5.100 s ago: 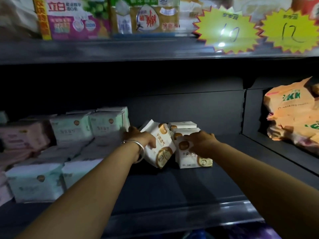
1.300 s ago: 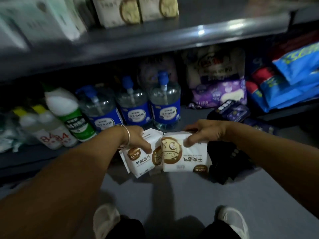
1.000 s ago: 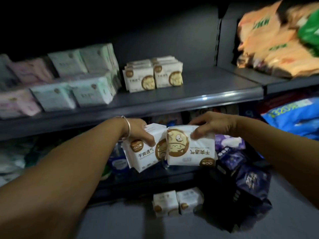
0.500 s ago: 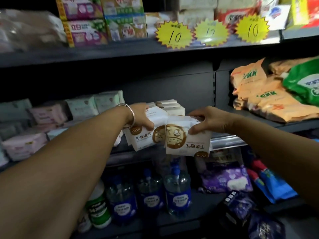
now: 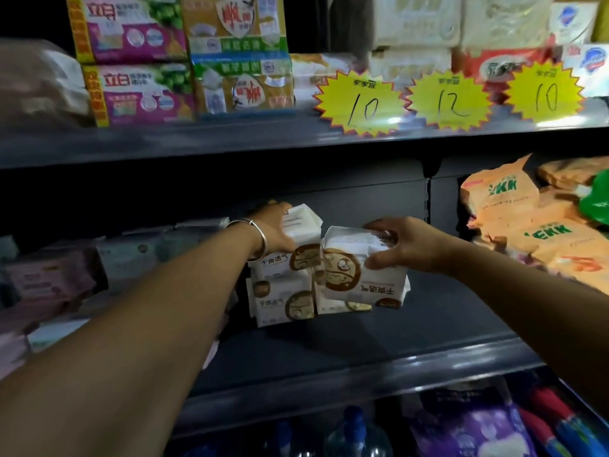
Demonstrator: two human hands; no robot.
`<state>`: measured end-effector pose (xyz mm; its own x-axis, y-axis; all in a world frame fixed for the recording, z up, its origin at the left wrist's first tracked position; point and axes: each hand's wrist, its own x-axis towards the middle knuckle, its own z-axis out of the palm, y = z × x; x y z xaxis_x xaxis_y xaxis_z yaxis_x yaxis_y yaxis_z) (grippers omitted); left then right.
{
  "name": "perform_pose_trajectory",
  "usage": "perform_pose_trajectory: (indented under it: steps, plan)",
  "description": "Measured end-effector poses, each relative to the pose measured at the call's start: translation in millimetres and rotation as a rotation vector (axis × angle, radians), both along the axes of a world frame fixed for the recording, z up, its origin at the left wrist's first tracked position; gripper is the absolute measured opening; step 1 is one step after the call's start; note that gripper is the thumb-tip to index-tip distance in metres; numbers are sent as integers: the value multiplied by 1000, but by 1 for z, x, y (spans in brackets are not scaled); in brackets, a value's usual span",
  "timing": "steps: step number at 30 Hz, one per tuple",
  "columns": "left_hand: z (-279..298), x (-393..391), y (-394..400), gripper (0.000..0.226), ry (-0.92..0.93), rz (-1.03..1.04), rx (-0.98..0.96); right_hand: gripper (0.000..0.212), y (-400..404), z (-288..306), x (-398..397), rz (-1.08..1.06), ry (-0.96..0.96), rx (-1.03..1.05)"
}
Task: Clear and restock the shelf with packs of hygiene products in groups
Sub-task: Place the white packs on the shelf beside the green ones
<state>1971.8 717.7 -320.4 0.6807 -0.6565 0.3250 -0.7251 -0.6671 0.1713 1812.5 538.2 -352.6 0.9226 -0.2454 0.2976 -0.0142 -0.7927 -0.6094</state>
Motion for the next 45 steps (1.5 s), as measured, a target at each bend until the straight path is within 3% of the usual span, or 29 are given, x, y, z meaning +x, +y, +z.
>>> perform_pose_trajectory:
  steps: [2,12,17,23,30,33,35,37,39,41,43,45]
  plan:
    - [0,24,-11,76,-15,6,3,70,-10,4,20,-17,-30,14]
    - [-6,114,-54,72,-2,19,16,54,-50,17,104,-56,-70,-13]
    - [-21,143,-65,67,-117,61,59,69,-55,16,130,-105,-66,-31]
    - [-50,164,-73,84,-78,74,186,72,-54,9,146,-135,-99,-30]
    - [-62,164,-75,72,-118,120,31,72,-55,1,147,-147,-121,16]
    - [-60,154,-75,70,16,205,-57,72,-55,0,144,-158,-131,55]
    - [-57,145,-73,71,-77,211,-95,70,-54,0,141,-167,-143,108]
    - [-56,139,-75,65,-128,99,-261,59,-53,1,139,-164,-174,179]
    - [-49,125,-75,48,87,-4,-532,38,-51,-1,138,-146,-214,287]
    - [-44,108,-73,47,338,-89,-688,33,-48,-4,138,-120,-244,475]
    - [-43,91,-71,38,598,-200,-715,37,-44,-10,138,-90,-245,664]
    - [-48,81,-70,49,842,-267,-686,40,-37,-16,138,-46,-227,811]
